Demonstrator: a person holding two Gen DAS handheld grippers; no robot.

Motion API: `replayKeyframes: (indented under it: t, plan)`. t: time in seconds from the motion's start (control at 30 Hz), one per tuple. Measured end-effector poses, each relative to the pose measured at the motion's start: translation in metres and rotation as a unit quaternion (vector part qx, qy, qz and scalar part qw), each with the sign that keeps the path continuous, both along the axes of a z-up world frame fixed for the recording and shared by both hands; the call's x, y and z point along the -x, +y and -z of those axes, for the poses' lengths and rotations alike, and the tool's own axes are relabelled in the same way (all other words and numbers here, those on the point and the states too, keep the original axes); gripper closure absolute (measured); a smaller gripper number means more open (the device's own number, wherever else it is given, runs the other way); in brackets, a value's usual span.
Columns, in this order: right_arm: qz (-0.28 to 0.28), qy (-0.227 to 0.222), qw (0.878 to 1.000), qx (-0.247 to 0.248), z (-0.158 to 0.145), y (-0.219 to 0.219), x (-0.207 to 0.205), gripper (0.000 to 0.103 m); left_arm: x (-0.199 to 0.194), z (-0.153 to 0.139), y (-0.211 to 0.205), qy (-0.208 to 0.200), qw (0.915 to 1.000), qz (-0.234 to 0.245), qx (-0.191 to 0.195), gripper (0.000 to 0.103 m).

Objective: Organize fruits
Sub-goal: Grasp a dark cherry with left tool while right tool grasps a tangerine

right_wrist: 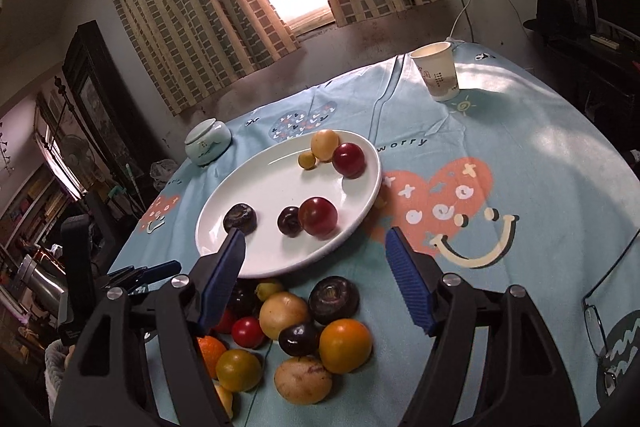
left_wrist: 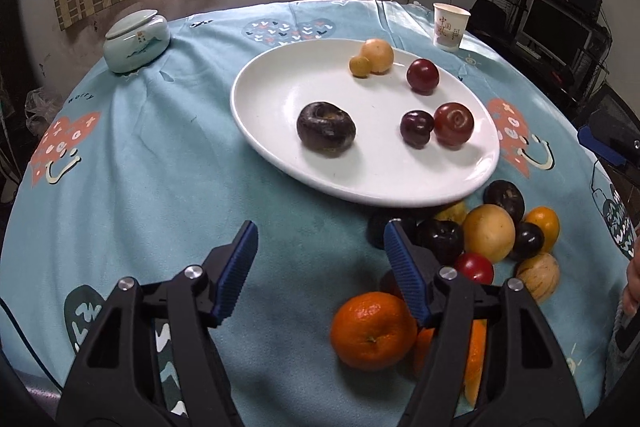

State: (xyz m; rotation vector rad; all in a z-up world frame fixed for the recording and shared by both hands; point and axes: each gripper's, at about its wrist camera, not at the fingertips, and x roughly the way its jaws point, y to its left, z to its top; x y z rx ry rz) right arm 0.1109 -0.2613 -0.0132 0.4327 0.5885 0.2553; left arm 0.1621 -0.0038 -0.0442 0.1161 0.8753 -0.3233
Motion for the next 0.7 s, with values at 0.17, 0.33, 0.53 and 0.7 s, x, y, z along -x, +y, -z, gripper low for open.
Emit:
replayKeyframes:
  t: [0.17,0.33,0.53,0.7]
  plan:
    - [0.005,0.008,1.0,-0.007,0.002,-0.004,0.001,0.029,-0.003,0.01,-0.009,0.012,0.9997,0.015,-0.013,0.036]
    - [-0.001,0.008,1.0,-0.001,0.001,0.0,0.003,0.028,-0.004,0.011,-0.018,0.011,0.9992,0.035,-0.015,0.036]
    - [-0.001,0.01,1.0,0.0,0.0,0.001,0.003,0.023,-0.014,0.015,-0.029,0.015,0.9988,0.038,-0.026,0.031]
    - [0.002,0.006,1.0,0.005,-0.002,0.001,0.005,0.015,-0.018,0.021,-0.036,0.012,0.9981,0.04,-0.045,0.021]
